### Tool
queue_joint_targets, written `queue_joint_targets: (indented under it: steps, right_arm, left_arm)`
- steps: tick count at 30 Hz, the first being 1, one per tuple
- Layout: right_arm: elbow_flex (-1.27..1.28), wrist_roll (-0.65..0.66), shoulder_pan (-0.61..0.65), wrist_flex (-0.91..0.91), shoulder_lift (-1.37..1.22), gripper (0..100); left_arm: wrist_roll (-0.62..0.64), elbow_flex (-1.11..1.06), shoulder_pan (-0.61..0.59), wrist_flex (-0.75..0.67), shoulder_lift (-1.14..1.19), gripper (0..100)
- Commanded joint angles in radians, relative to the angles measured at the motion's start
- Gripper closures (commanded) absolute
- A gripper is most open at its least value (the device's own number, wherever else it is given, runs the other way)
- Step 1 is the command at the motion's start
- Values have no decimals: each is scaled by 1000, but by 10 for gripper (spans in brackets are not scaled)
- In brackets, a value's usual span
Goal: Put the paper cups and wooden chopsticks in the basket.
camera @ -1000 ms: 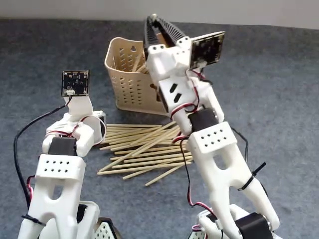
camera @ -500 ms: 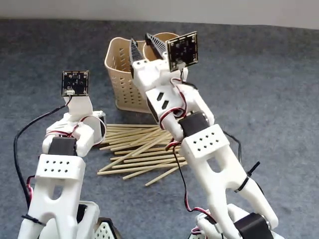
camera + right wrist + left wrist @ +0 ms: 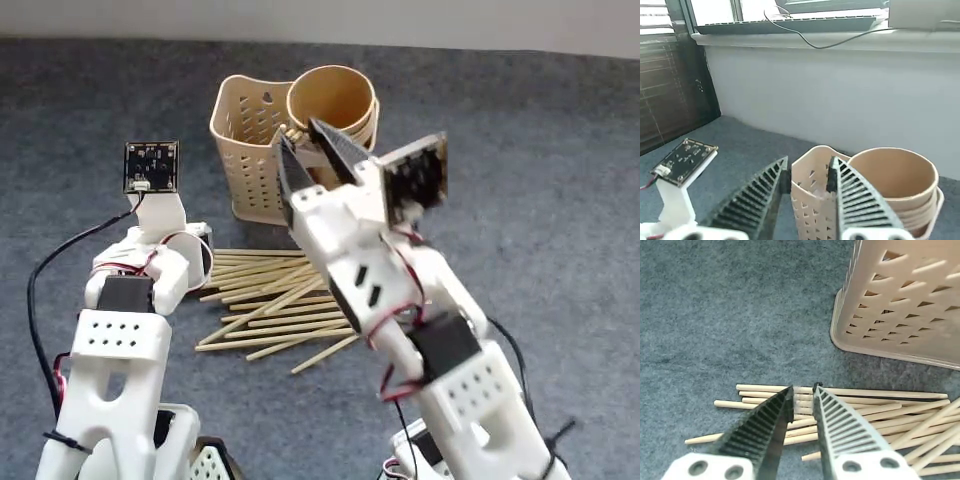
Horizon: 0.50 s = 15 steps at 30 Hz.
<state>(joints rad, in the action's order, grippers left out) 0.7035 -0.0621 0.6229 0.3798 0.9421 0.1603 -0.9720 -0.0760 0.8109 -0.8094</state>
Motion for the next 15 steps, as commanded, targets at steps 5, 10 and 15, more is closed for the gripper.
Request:
queue_joint_targets:
  steps: [5, 10, 15]
  right_arm:
    - [193, 12, -81, 136, 344, 868]
    - [295, 11, -157, 220, 398, 868]
    - [323, 5, -278, 274, 346, 868]
  left_arm:
    - [2, 12, -5, -18, -27, 919]
    - [2, 12, -5, -20, -27, 919]
    - [2, 12, -5, -20, -27, 919]
